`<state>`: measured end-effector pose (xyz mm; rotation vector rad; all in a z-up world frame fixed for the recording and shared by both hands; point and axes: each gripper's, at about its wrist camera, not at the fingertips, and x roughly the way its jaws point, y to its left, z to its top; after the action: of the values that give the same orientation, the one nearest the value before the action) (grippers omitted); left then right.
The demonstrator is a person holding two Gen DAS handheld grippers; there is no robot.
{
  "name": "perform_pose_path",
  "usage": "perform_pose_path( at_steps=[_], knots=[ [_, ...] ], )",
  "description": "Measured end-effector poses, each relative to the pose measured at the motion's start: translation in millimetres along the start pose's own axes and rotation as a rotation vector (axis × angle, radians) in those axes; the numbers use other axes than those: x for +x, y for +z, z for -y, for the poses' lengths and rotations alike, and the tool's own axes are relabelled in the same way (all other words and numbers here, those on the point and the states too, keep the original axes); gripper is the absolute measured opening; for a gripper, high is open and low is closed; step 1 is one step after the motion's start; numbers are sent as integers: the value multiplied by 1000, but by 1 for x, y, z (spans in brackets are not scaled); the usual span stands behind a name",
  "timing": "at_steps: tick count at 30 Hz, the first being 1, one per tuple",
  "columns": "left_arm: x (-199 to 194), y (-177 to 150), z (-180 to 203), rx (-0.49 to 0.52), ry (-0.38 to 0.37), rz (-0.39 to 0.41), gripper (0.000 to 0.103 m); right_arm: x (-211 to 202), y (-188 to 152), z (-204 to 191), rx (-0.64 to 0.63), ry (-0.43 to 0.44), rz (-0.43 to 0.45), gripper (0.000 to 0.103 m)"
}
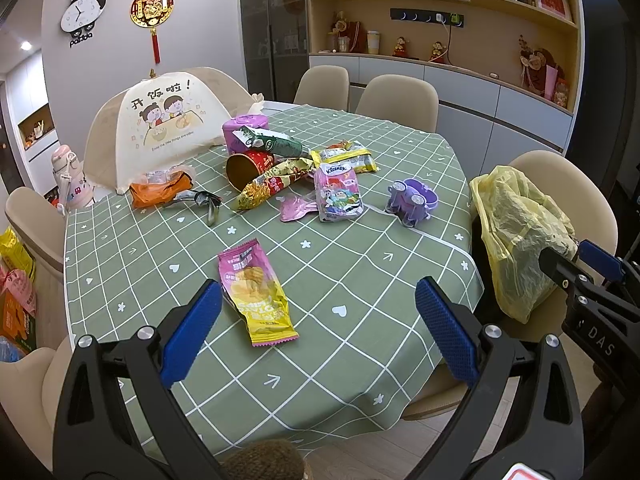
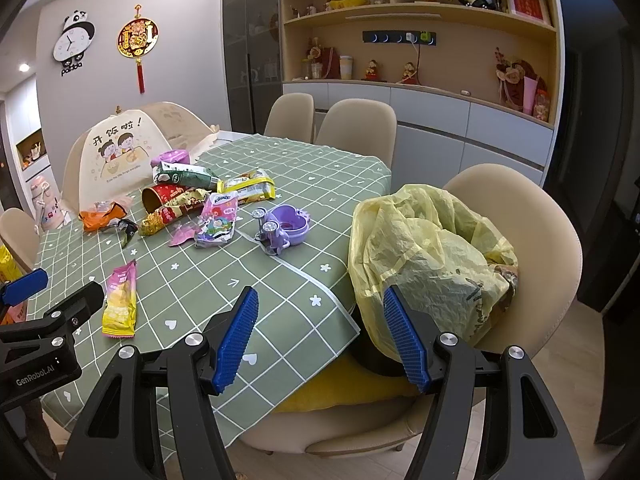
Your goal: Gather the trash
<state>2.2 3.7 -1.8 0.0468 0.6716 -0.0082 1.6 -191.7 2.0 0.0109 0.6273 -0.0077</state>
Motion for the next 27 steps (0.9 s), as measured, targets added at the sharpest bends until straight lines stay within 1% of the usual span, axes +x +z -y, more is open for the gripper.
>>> perform_pose_path(
  at_steps=[11, 13, 27],
  knots=[
    [3, 0, -1, -10, 4, -7, 93, 0, 2, -3, -1, 1, -1, 62],
    [3, 0, -1, -11, 4, -8, 93, 3, -3, 5, 0, 3, -2, 62],
    [2, 0, -4, -18, 4, -11, 93, 4, -5, 4, 1, 2, -5, 62]
  ],
)
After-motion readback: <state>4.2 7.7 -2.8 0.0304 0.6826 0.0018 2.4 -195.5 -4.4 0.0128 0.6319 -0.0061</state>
